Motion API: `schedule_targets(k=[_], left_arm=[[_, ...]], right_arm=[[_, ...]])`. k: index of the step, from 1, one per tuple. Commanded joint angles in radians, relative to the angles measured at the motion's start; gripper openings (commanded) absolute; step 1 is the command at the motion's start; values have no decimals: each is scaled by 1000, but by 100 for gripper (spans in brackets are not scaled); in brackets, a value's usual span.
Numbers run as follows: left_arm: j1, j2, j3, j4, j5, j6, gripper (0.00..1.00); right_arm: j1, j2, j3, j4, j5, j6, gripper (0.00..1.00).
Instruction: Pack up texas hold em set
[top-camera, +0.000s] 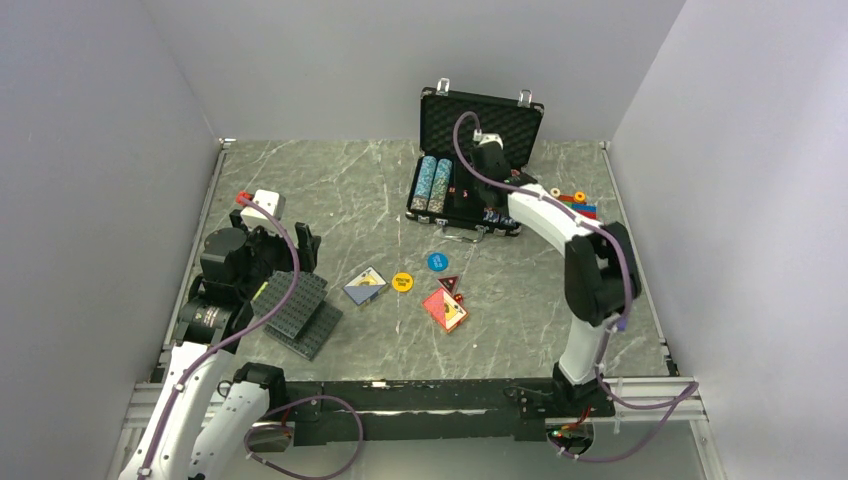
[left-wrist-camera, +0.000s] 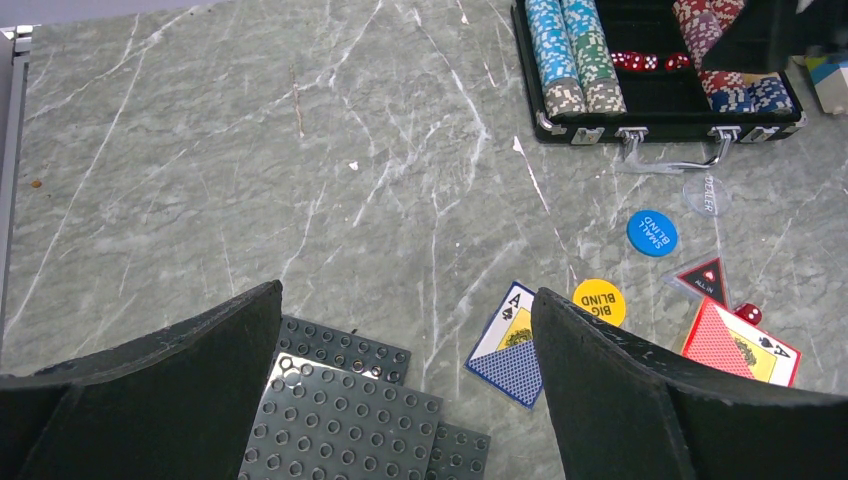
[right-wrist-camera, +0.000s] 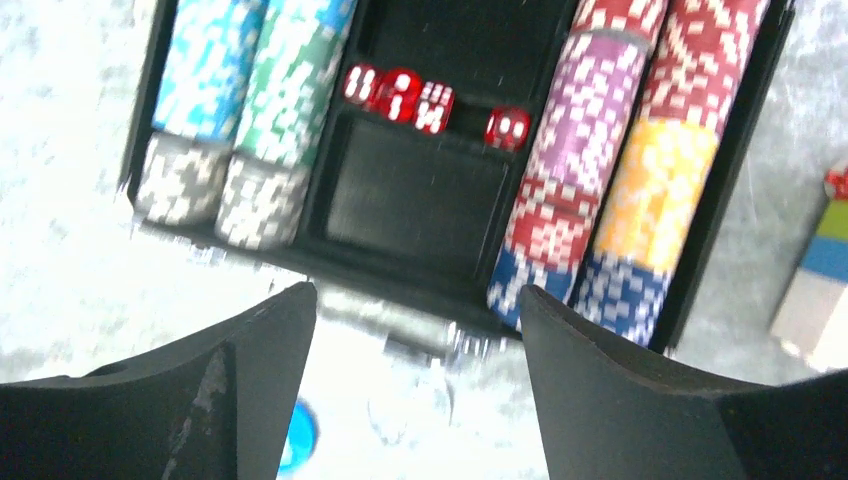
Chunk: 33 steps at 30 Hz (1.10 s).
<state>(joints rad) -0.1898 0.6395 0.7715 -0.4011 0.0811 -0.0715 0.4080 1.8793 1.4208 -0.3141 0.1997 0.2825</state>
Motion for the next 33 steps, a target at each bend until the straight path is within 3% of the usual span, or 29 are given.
schedule_targets(k=[1, 7, 15, 33], left_arm=[[-3, -2, -3, 38, 3, -1, 98], [-3, -9, -2, 39, 8, -2, 98], [-3, -11, -2, 37, 5, -3, 98], [-3, -12, -3, 36, 0, -2, 98]], right_arm=[[55, -168, -111, -113, -15, 8, 77], [173, -337, -318, -237, -37, 29, 72], [249, -373, -474, -312, -91, 74, 70], [314, -333, -531, -258, -178, 86, 71]])
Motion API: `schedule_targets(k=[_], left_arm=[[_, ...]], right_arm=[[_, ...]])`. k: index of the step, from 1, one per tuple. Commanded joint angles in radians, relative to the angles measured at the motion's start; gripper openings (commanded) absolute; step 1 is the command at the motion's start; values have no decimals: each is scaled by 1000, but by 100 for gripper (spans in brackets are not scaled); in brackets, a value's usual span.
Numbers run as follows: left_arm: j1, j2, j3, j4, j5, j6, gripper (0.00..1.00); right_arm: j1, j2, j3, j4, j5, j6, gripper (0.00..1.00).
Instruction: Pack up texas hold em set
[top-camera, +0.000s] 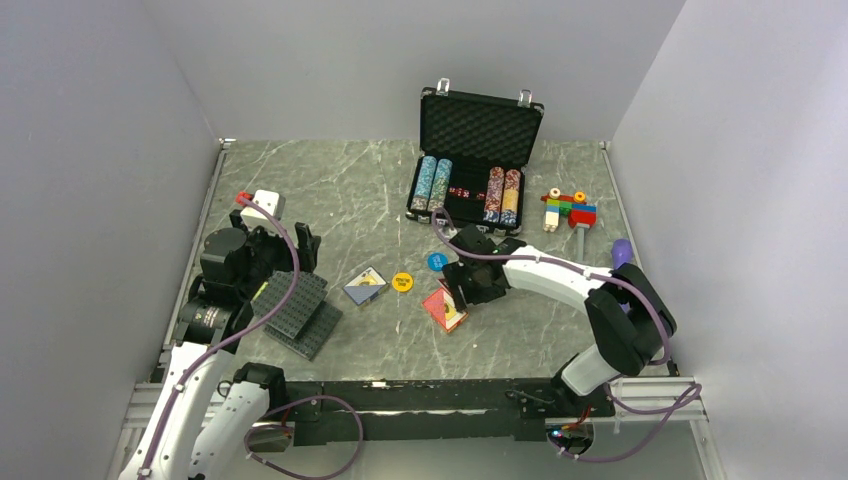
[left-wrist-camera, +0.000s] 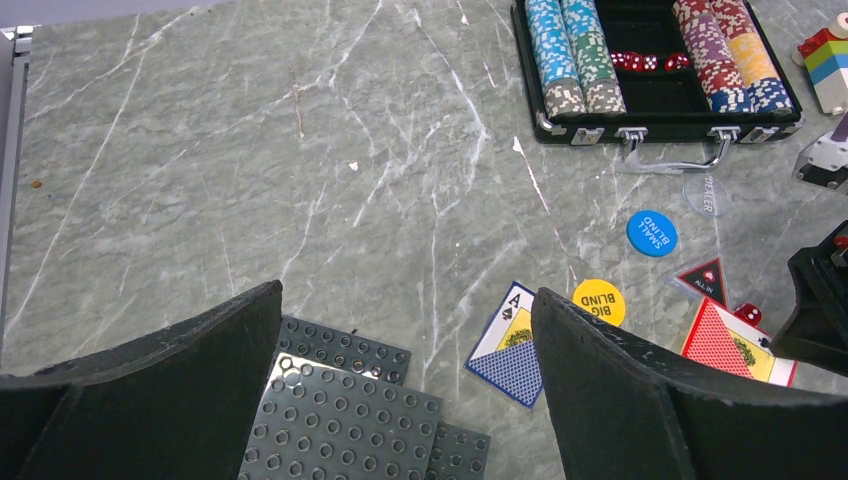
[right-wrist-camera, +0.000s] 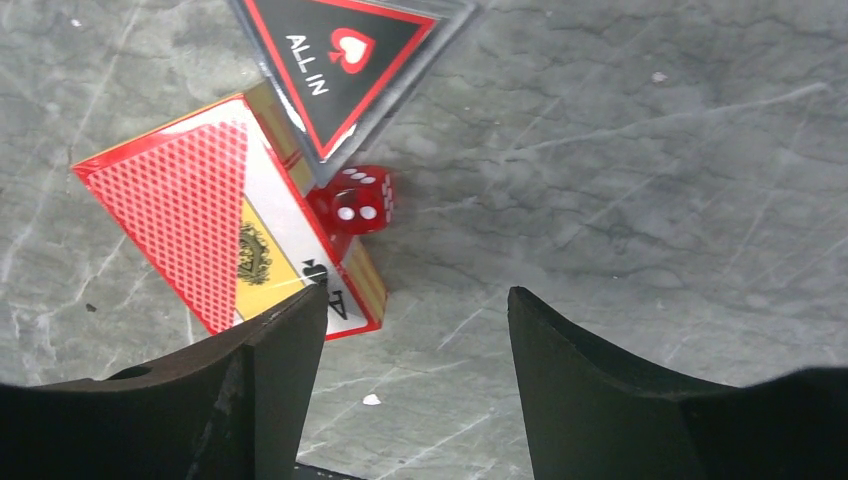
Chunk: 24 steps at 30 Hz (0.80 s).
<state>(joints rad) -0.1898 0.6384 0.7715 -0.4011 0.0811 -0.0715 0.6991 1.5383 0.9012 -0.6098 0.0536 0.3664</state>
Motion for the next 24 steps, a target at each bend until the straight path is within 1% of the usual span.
schedule_targets(k=[1, 4, 10, 18, 24], left_arm=[[-3, -10, -3, 36, 0, -2, 98], [-3, -10, -3, 36, 0, -2, 98], [-3, -12, -3, 35, -4, -2, 98], [-3, -17, -4, 34, -4, -2, 98], [-3, -19, -5, 34, -3, -2, 98]], right_arm=[[28, 10, -8, 43, -32, 4, 71], [39, 18, 1, 51, -33, 8, 70], [29, -8, 25, -1, 90, 53, 69], [-26, -35, 4, 3, 86, 70, 68], [-28, -25, -4, 18, 73, 69, 68]])
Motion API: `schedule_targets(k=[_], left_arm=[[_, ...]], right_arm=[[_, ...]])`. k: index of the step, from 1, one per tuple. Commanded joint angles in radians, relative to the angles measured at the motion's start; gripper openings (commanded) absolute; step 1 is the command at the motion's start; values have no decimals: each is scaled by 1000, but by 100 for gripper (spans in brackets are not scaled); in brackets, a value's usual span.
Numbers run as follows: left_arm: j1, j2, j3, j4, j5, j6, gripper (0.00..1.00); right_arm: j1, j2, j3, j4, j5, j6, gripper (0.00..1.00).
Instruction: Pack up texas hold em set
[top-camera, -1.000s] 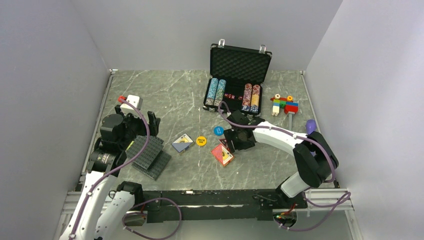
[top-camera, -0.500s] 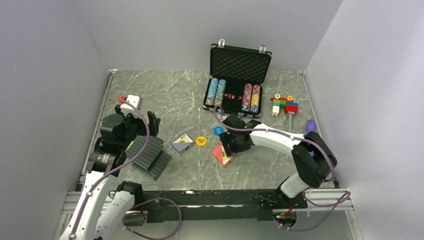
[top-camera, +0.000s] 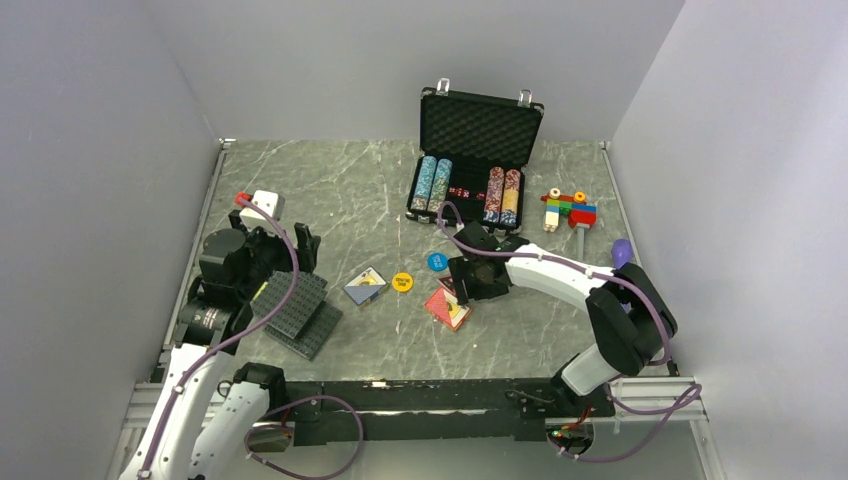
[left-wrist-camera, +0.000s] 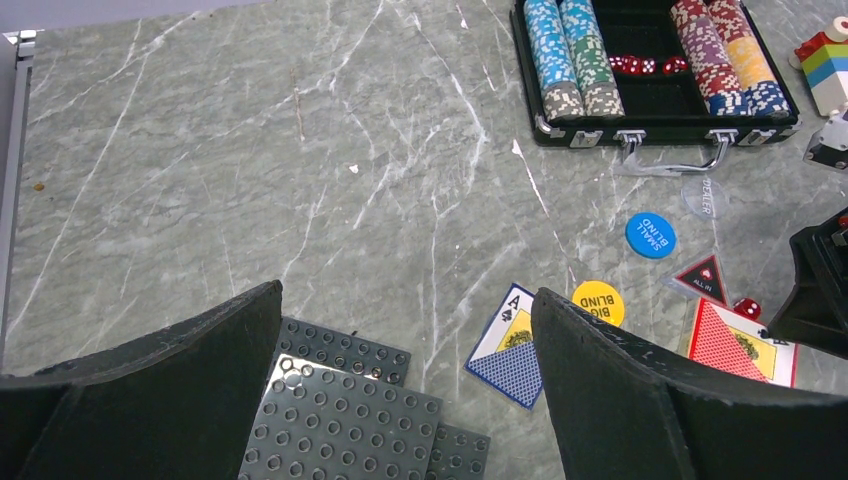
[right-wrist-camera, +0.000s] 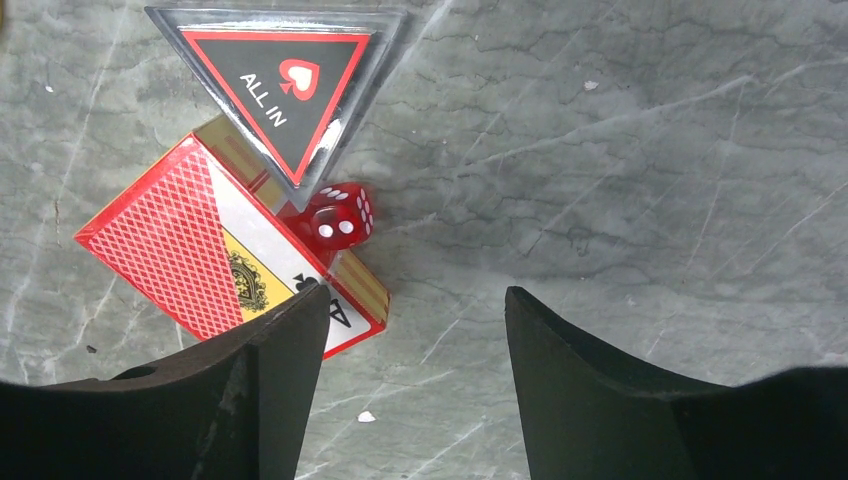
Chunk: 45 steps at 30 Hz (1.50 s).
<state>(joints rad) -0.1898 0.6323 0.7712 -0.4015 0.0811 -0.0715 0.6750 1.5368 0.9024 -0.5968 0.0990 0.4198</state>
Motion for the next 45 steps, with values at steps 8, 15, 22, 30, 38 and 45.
schedule_targets(k=[8, 15, 22, 30, 38, 45], left_arm=[[-3, -18, -6, 36, -4, -2, 98], [-3, -22, -6, 36, 0, -4, 98], [-3, -25, -6, 36, 1, -4, 98], [-4, -25, -7, 36, 2, -4, 98], [-4, -26, -7, 37, 3, -4, 98], [-3, -24, -7, 36, 1, -4, 98]], right_arm=[[-51, -63, -3, 0, 20, 14, 68], [-65, -10, -21, 9, -5, 18, 68], [-48, -4, -31, 25, -76, -31, 68], [0, 22, -11, 49, -94, -34, 66], [5, 11, 17, 64, -29, -18, 61], [5, 58, 66, 104, -68, -33, 53]])
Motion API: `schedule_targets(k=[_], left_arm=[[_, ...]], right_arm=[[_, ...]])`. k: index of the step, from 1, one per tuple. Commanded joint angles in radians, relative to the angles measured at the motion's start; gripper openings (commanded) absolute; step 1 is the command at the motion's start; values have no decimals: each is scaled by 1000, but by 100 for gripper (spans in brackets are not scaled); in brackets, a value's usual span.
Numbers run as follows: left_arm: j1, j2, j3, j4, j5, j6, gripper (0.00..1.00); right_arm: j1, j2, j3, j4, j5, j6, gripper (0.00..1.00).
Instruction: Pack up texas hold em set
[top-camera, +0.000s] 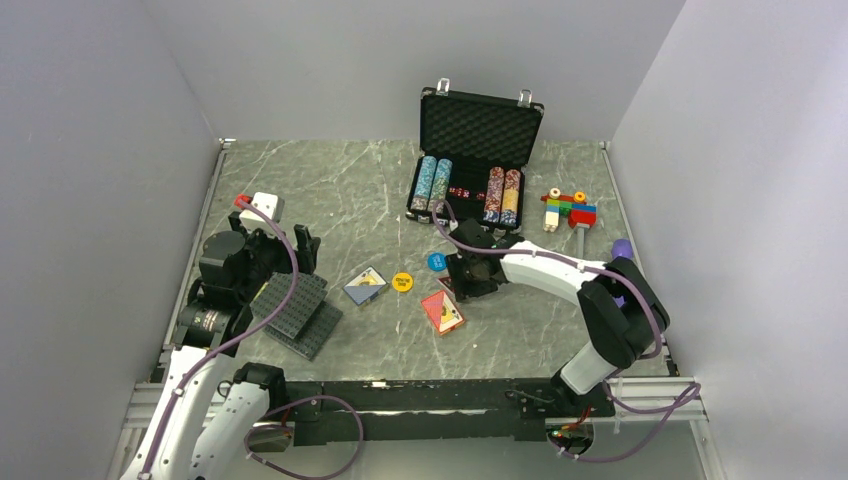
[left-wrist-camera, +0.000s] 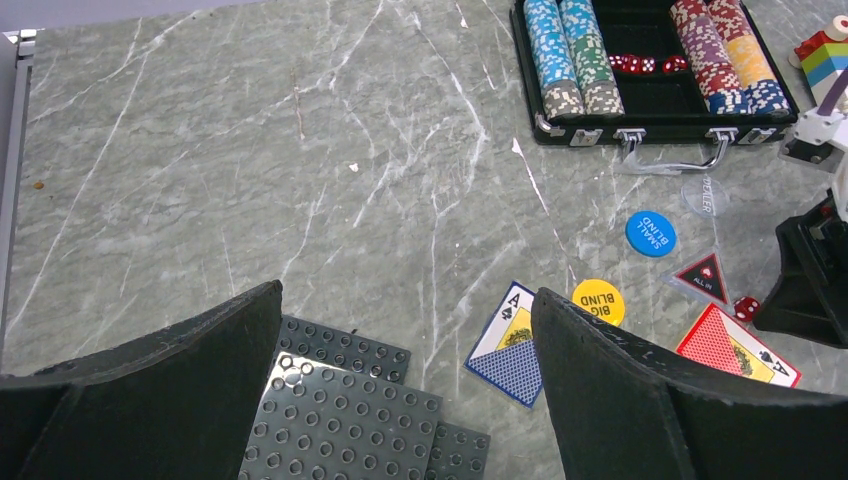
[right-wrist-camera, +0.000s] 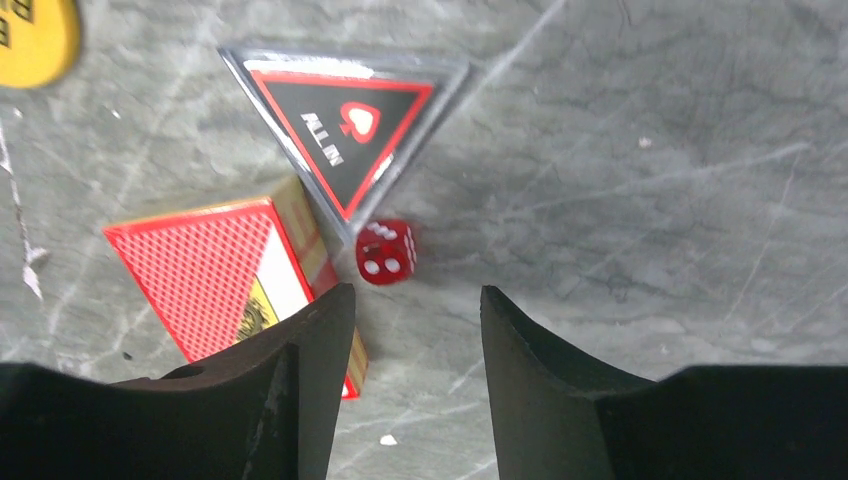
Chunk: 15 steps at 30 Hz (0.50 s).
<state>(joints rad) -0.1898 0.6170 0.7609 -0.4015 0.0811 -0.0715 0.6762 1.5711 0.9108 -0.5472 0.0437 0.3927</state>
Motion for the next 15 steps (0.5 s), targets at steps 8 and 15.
schedule_targets(k=[8, 15], left_arm=[[-5, -9, 3, 36, 6, -4, 98], [-5, -8, 3, 38, 7, -5, 98]], right_arm=[[3, 56, 82, 58, -3, -20, 50], [3, 75, 75, 66, 5, -28, 42]])
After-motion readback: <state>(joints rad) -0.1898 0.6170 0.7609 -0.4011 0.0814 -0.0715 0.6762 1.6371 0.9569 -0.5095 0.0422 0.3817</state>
